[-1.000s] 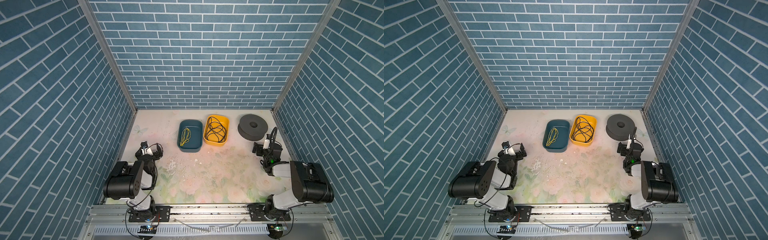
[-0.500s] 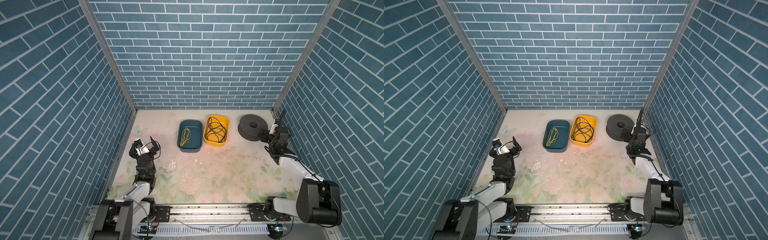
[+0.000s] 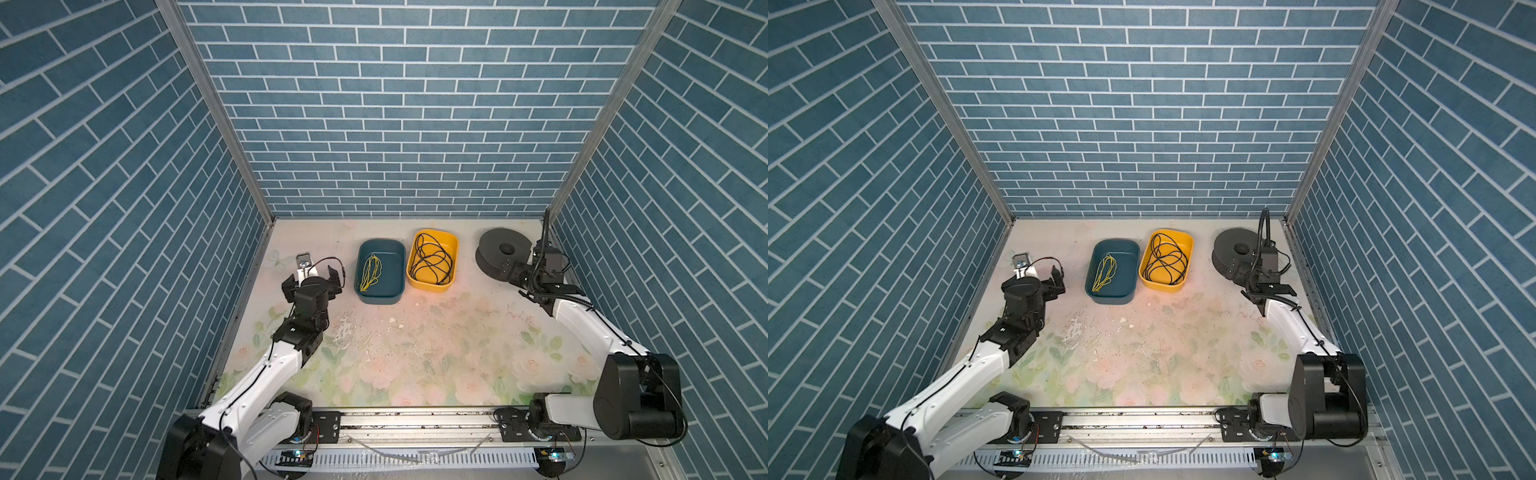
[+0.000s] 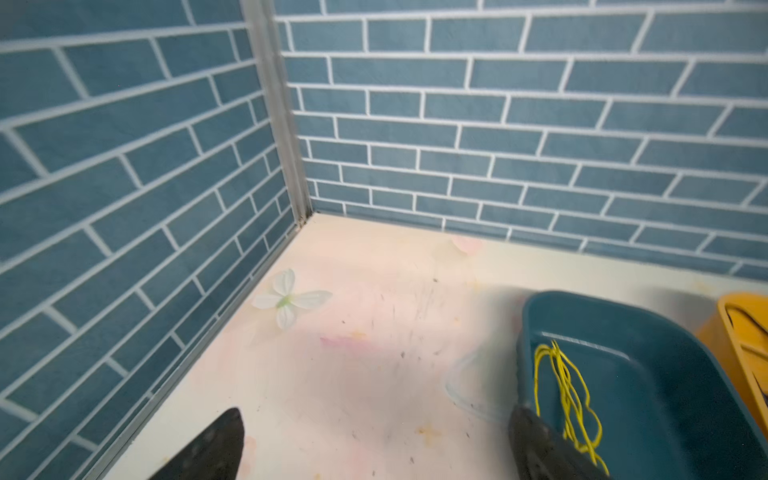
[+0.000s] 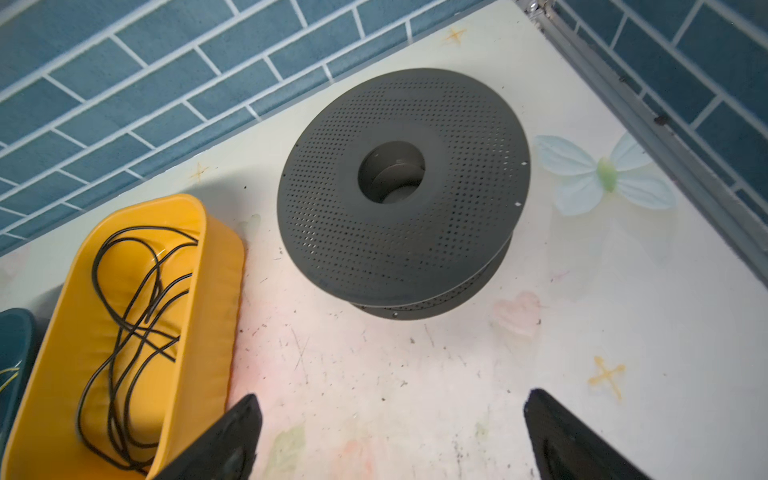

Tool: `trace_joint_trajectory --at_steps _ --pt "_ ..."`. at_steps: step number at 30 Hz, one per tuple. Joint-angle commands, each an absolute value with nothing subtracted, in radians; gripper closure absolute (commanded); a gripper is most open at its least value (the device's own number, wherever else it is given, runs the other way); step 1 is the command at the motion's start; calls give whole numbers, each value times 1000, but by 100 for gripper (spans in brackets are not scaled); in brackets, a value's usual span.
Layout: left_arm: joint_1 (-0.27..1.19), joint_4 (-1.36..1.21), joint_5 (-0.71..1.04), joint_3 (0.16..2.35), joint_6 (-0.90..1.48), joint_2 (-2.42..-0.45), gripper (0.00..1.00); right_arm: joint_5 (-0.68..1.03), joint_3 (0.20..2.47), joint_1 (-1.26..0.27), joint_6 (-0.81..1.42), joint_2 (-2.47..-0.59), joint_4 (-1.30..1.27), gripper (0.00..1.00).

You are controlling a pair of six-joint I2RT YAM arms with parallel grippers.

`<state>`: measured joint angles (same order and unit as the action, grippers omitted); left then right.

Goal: Wrap the cables
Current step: 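Move the left gripper over the teal tub while the right nears the yellow tub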

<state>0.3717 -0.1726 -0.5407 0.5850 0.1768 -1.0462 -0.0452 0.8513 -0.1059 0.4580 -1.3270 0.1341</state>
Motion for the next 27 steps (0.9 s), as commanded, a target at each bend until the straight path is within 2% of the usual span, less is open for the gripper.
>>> trace_joint_trajectory --at_steps 1,4,9,12,17,21,27 --pt "432 -28 -525 691 135 -1147 0 -75 912 -141 506 -1344 236 1" --pt "457 30 -454 795 128 -1244 0 -131 928 -171 461 -1343 274 1" --pt "469 124 -307 936 121 -1355 0 -59 933 -175 448 -1320 308 1" --pt "471 228 -251 1037 147 -1436 0 13 933 -182 457 -1302 314 9" --pt "469 294 -161 1101 216 -1452 0 8 965 -197 476 -1299 342 12" --pt "412 479 41 1234 294 -1508 0 16 1046 -197 475 -1350 412 12" --pt "408 596 77 1301 267 -1504 1 81 1102 -203 508 -1417 380 14"
